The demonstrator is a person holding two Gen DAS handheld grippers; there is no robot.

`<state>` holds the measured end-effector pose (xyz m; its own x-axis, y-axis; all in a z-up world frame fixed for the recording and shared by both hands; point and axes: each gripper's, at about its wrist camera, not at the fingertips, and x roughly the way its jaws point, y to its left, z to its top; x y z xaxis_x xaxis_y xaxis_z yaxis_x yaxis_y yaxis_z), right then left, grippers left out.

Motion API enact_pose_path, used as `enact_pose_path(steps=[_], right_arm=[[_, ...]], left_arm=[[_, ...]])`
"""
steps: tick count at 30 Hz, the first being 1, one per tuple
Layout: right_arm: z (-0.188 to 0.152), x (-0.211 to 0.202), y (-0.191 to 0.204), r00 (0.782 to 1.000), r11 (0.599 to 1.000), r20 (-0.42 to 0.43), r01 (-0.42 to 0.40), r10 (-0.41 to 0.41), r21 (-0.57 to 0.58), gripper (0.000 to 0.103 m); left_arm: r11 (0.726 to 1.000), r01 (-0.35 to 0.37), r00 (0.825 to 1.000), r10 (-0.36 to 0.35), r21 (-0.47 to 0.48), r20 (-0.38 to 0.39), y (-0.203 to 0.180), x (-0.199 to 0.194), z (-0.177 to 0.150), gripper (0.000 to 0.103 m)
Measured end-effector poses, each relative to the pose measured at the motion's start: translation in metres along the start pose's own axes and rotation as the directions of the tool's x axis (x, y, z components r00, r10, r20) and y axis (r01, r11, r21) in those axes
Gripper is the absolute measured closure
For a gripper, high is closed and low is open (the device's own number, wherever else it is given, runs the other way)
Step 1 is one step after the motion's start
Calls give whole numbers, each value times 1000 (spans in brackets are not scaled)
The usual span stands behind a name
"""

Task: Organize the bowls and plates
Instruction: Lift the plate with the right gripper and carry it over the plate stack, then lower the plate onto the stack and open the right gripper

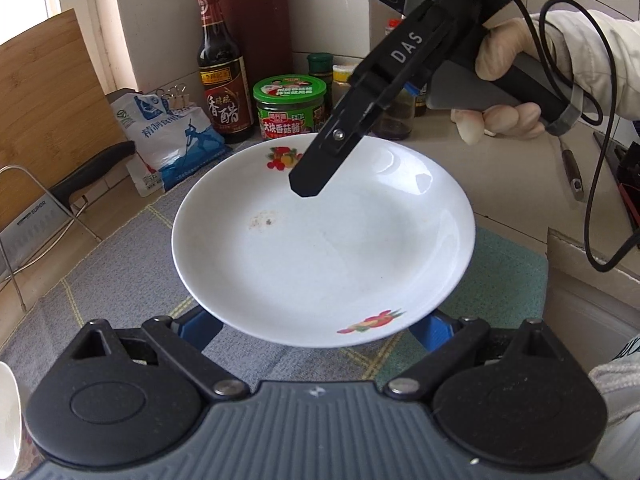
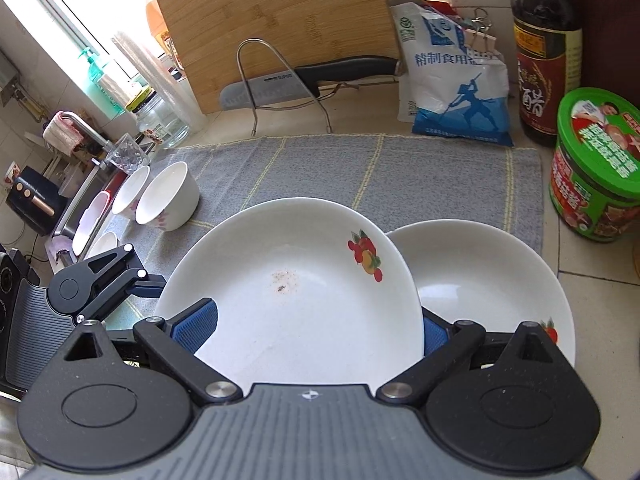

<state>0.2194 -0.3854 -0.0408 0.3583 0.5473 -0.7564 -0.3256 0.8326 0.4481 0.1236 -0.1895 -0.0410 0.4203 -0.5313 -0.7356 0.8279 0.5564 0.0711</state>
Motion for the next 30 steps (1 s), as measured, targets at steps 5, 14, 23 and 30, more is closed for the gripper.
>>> enact_pose_path(steps=[5,14,23,30], right_arm=[[-10,-8,-16,1000,999,12,24,-24,37,2],[-19,-15,-39,999,995,25,46,-49,86,2],[-22,-10,-53,999,993,11,44,-46,105,2],[-26,-11,-58,999,991,5,49,-50,121,2]], left_arm=[[999,28,1000,-28,24,-2,-1,11,8,5],[998,59,998,-58,33,-9,-4,28,17,5],[998,53,998,-52,33,-30,0,38,20,5],[997,56,998,-54,49,-32,2,43,21,6]])
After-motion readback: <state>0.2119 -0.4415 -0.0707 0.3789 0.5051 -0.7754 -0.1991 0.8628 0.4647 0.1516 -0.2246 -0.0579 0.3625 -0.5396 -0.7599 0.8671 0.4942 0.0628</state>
